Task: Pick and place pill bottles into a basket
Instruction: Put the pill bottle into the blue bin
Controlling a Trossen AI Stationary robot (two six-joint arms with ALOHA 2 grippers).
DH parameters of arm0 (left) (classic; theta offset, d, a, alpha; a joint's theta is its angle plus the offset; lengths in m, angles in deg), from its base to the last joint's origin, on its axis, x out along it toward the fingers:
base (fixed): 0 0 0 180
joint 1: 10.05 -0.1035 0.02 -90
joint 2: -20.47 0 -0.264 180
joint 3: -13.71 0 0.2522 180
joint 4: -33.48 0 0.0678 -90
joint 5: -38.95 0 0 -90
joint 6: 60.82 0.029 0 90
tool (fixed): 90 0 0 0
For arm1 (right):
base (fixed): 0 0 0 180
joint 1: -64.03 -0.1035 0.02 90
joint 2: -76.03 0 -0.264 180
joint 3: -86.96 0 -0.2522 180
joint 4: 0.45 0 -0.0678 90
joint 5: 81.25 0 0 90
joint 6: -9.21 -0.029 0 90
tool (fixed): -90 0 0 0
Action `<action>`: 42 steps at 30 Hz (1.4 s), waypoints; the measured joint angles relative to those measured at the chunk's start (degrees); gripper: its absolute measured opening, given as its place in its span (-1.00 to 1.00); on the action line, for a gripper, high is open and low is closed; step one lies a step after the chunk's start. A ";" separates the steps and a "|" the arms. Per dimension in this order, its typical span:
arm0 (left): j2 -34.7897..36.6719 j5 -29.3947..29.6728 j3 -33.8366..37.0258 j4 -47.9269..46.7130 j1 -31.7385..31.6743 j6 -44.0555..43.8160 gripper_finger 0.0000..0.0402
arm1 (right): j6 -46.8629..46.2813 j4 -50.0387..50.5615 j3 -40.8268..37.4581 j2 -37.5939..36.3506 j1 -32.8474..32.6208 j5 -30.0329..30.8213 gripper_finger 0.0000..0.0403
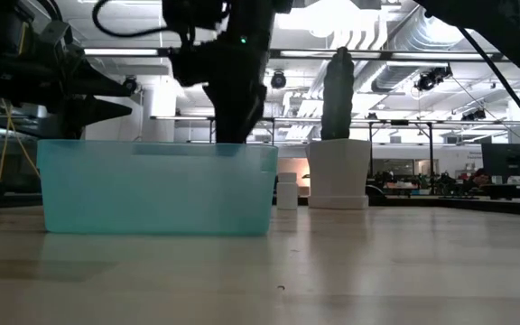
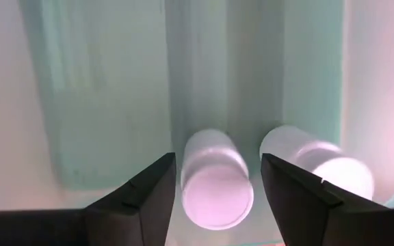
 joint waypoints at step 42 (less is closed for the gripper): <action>-0.02 0.15 0.00 0.04 0.00 0.35 0.02 | -17.54 8.48 4.14 1.10 23.73 12.71 0.51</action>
